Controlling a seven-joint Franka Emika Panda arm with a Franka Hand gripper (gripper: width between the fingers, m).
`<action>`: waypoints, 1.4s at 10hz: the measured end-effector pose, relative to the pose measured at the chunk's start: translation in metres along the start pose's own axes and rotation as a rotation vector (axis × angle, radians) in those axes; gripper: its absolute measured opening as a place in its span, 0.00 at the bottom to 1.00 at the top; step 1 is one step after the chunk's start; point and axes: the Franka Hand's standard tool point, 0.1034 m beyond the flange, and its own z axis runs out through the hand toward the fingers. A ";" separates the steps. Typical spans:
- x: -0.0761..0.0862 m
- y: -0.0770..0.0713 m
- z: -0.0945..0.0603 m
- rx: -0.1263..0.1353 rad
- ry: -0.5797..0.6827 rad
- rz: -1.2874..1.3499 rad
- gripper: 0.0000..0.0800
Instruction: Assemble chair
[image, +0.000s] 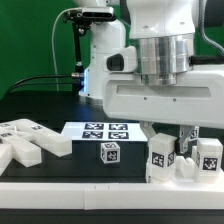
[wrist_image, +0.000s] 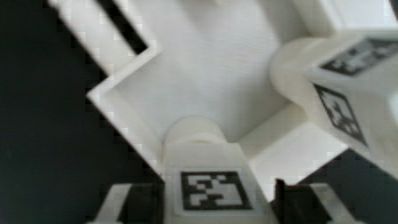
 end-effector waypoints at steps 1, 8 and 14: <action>-0.004 -0.003 0.002 0.009 -0.015 0.214 0.36; 0.010 0.005 -0.004 0.038 -0.025 -0.100 0.80; 0.006 0.006 -0.005 -0.002 0.023 -0.721 0.81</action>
Offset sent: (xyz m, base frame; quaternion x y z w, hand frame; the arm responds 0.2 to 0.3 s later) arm 0.0000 0.0000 0.0000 0.0000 0.0000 0.0650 0.9979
